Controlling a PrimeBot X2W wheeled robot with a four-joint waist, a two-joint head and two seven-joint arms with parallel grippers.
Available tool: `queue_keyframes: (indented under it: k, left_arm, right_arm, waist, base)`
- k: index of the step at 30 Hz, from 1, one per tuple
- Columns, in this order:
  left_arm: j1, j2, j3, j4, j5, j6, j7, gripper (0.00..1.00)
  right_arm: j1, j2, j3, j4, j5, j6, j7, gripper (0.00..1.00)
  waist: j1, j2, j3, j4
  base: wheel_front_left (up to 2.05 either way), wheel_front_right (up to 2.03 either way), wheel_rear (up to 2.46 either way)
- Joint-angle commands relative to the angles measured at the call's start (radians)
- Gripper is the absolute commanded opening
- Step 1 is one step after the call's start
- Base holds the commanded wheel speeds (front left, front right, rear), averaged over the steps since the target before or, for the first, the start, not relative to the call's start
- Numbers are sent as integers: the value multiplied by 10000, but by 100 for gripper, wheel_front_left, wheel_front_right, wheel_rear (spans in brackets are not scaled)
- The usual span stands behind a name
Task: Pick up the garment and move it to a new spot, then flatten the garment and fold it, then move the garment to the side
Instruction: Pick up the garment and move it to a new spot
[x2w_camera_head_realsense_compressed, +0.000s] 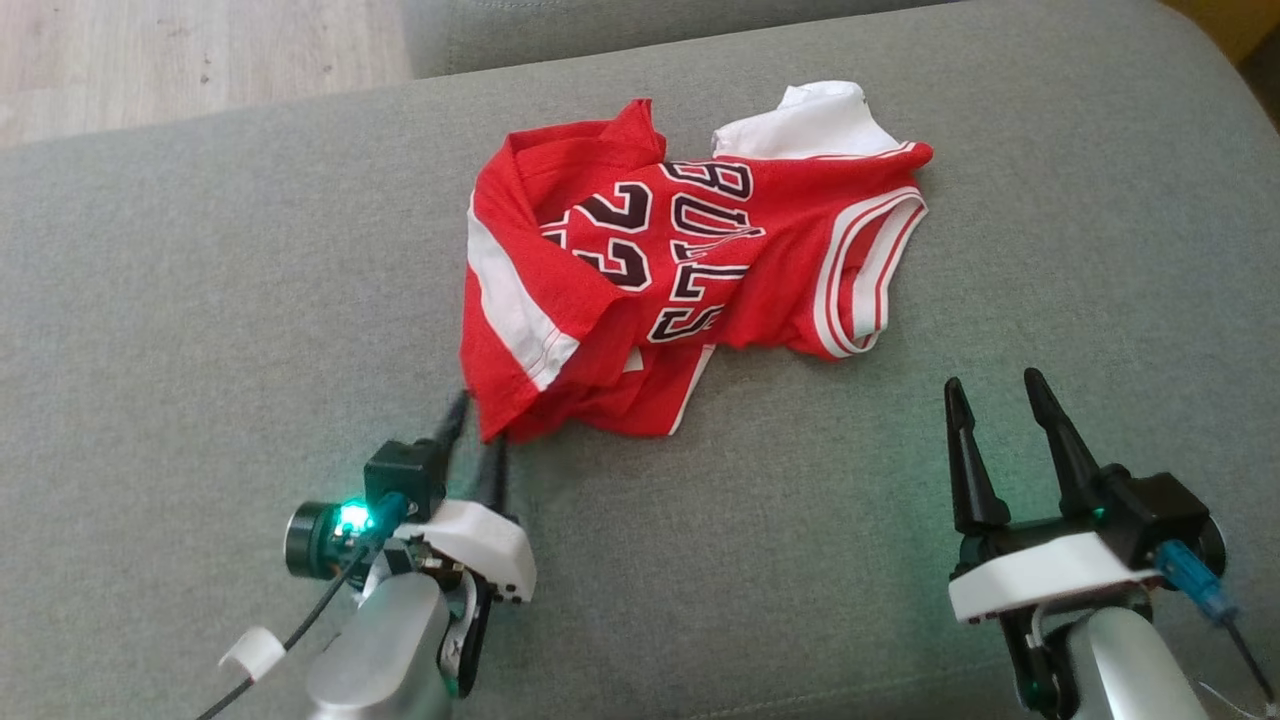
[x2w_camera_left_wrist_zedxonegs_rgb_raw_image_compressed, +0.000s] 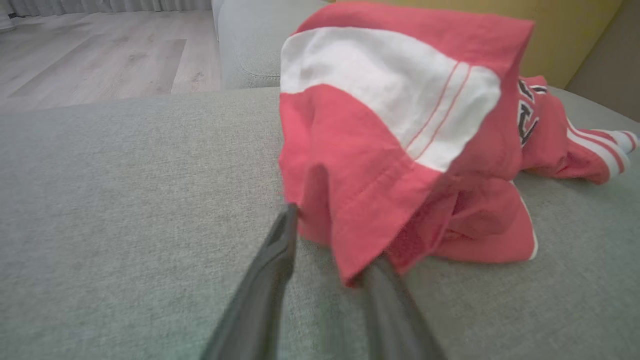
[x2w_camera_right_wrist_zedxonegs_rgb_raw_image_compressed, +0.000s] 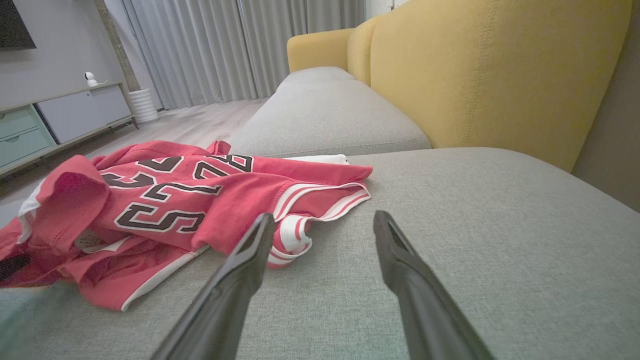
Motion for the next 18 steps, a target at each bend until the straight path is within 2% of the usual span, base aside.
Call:
queue_keyframes:
  k: [1,9,18]
  left_arm:
    - [-453,55,293,-274,-40,-30,-137,0]
    - [-687,258,699,-912,-22,306,-171,0]
    - [-1222,1781,1583,-3183,287,668,-136,0]
  right_arm:
    - [-358,-37,246,-320,-43,39,-135,100]
    - [-200,-37,206,-219,-46,39,-135,100]
    - [108,-37,81,-196,-51,39,-135,100]
  waist:
    - [-1,0,-14,11]
    - [-1,0,-335,183]
    - [-1,0,-1029,597]
  base:
    - [0,0,0]
    - [0,0,0]
    - [0,0,0]
